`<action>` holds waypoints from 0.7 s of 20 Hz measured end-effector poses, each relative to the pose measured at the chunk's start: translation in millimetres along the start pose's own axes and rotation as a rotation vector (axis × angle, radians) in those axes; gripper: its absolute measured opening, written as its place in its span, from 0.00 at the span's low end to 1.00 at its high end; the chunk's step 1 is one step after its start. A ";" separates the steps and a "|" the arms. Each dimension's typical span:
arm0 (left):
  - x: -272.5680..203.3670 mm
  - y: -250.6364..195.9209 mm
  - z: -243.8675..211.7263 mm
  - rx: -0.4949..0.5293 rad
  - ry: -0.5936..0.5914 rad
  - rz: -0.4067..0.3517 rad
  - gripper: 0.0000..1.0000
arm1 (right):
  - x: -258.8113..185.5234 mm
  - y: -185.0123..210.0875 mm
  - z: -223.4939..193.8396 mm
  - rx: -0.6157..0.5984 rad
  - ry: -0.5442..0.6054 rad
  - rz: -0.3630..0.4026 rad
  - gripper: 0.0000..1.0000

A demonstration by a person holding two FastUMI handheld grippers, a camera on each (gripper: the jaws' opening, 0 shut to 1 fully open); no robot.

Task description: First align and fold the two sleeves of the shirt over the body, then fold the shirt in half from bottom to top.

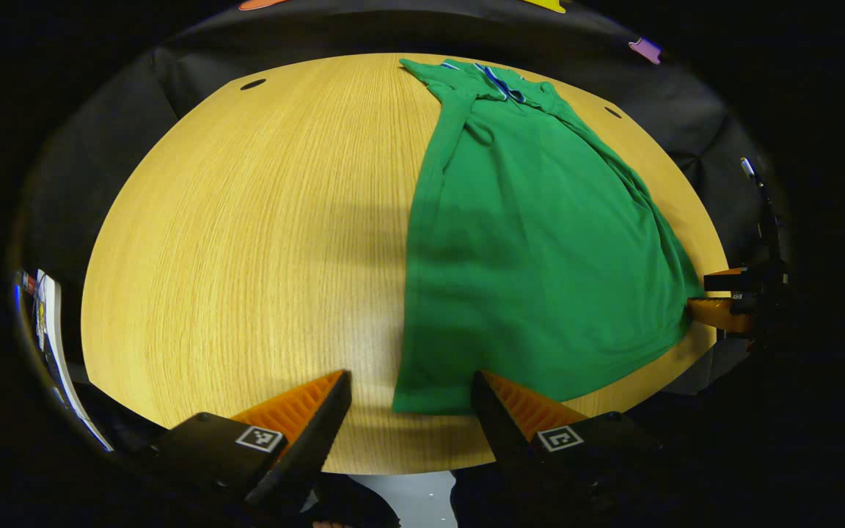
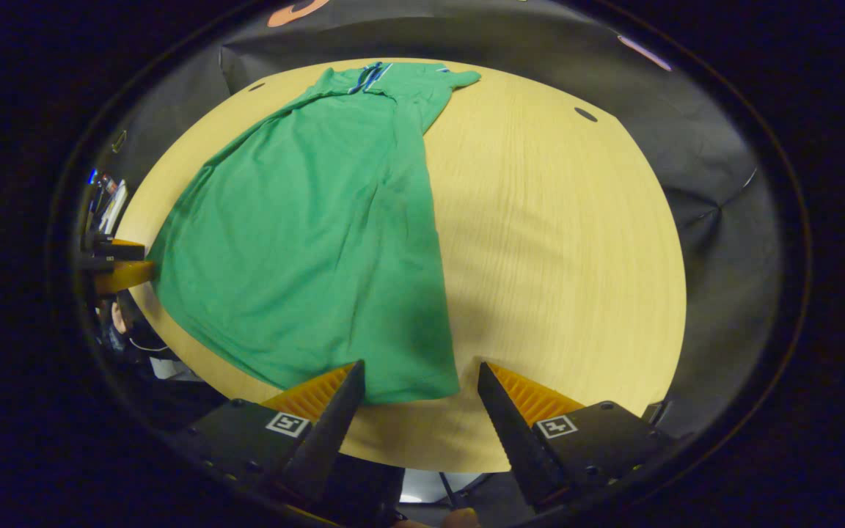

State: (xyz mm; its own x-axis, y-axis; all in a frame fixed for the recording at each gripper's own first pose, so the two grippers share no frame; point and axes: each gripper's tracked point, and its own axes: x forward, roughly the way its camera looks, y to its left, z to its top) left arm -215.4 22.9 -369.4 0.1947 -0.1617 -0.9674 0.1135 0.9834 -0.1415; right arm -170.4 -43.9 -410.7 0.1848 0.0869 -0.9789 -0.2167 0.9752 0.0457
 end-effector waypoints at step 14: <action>8.1 -19.5 -0.1 -0.066 0.144 -0.024 0.27 | 5.5 22.1 -6.2 0.121 0.068 0.137 0.07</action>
State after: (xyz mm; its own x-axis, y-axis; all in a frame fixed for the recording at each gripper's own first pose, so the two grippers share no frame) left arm -216.2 2.4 -374.5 0.0509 -0.1763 -0.9830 0.0510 0.9835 -0.1738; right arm -180.1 -23.2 -416.3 0.0955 0.2102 -0.9730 -0.1180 0.9729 0.1986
